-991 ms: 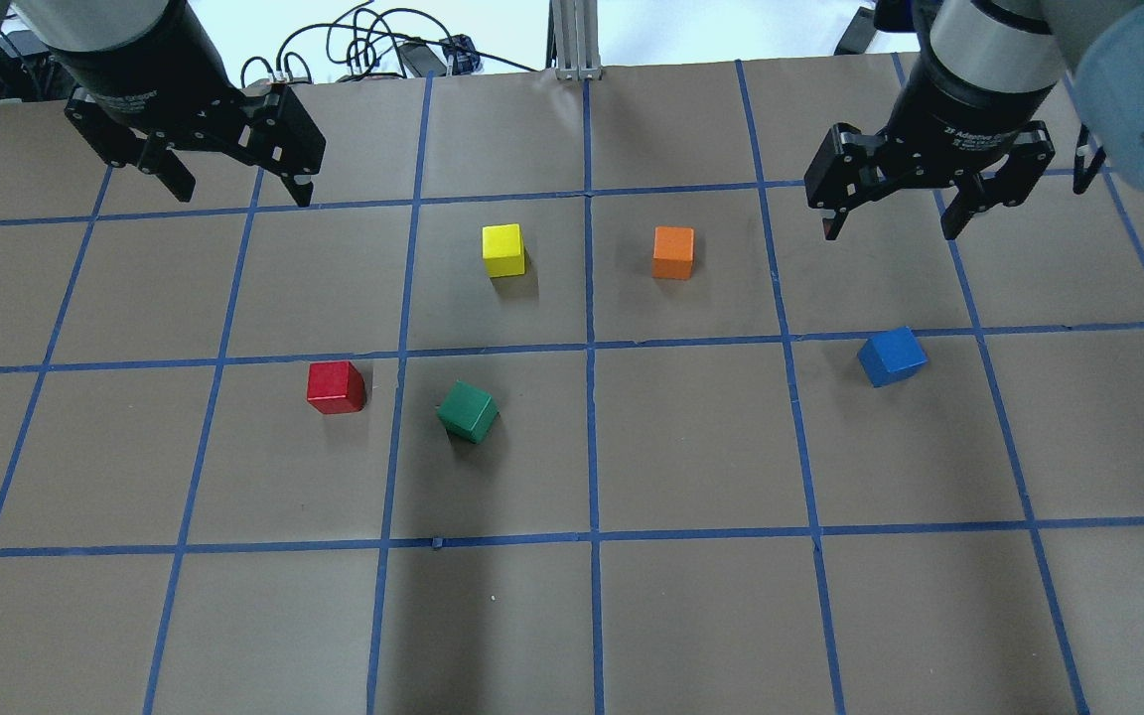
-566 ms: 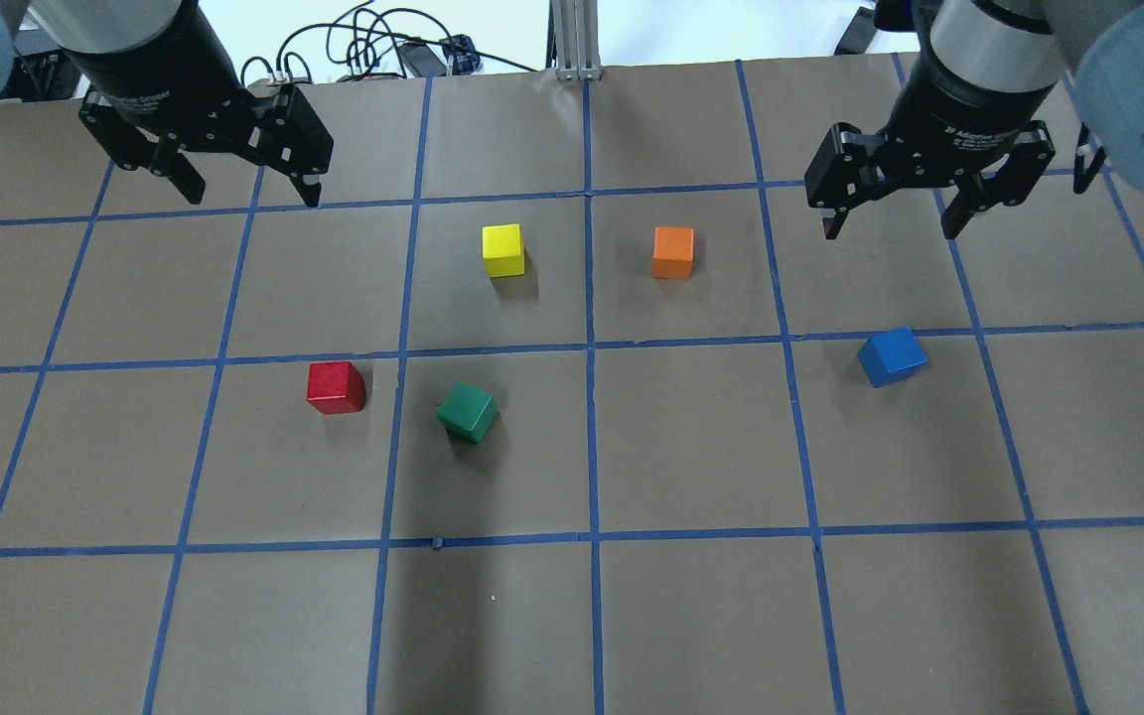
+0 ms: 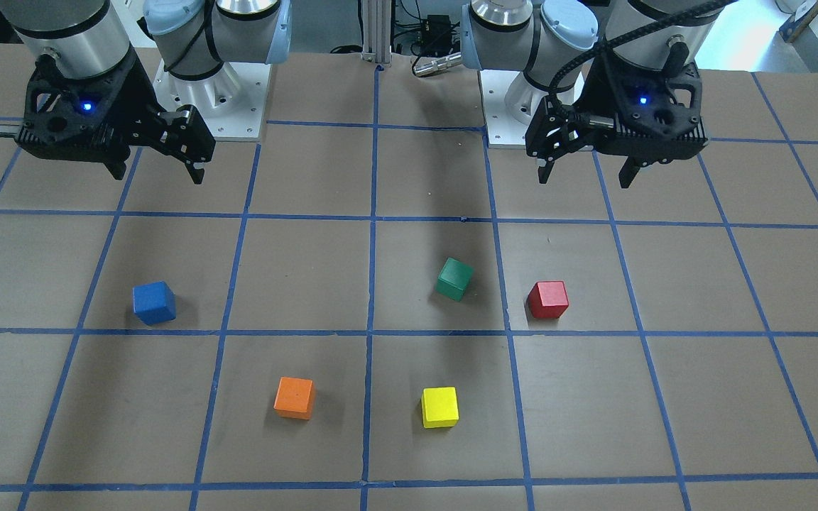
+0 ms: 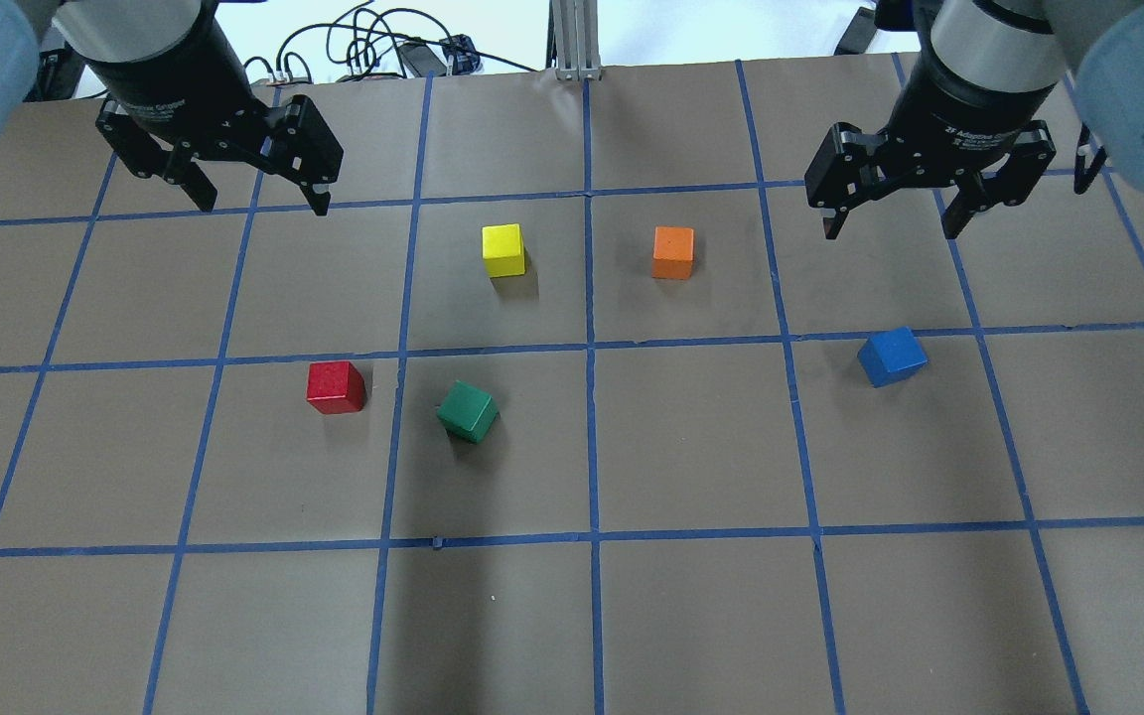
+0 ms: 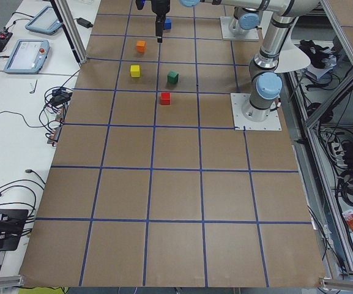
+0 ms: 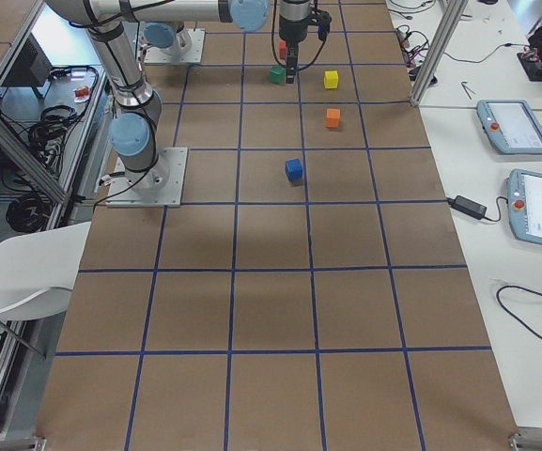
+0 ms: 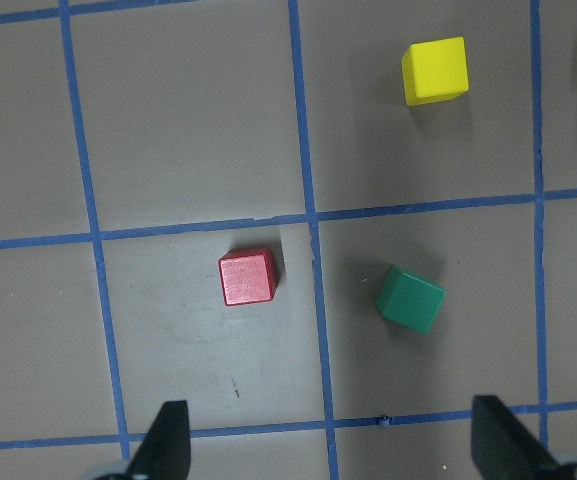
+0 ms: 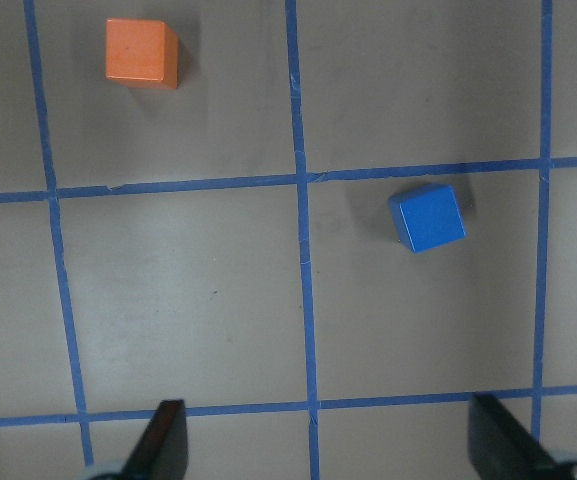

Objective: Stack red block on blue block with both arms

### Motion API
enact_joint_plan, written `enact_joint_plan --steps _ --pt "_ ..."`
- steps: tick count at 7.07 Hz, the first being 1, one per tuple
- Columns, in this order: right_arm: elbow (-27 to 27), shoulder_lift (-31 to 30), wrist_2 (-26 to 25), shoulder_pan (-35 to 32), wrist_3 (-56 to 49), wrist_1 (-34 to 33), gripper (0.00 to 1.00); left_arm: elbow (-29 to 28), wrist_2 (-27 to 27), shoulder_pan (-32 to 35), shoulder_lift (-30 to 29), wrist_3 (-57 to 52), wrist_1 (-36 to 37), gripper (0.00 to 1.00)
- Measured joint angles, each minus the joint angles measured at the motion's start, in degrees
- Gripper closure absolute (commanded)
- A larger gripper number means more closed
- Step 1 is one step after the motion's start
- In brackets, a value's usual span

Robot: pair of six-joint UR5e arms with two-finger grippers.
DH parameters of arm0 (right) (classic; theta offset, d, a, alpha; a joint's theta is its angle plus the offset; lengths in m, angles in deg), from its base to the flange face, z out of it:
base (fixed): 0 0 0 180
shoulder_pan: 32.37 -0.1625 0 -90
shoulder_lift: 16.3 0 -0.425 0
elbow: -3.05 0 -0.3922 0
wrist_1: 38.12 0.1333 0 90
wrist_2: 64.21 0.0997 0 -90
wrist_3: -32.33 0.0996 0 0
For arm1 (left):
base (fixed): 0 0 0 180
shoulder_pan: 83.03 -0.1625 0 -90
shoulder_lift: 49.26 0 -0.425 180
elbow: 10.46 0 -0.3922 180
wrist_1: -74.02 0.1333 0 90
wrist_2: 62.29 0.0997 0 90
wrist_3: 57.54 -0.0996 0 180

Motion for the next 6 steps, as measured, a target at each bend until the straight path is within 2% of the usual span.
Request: enact_joint_plan --steps 2,6 --pt "0.0 0.0 0.0 0.0 0.0 0.0 0.0 5.9 -0.5 -0.9 -3.0 -1.1 6.4 0.0" --pt "0.0 0.0 0.0 0.0 0.0 0.0 0.0 25.2 -0.8 -8.1 -5.7 -2.7 27.1 0.0"
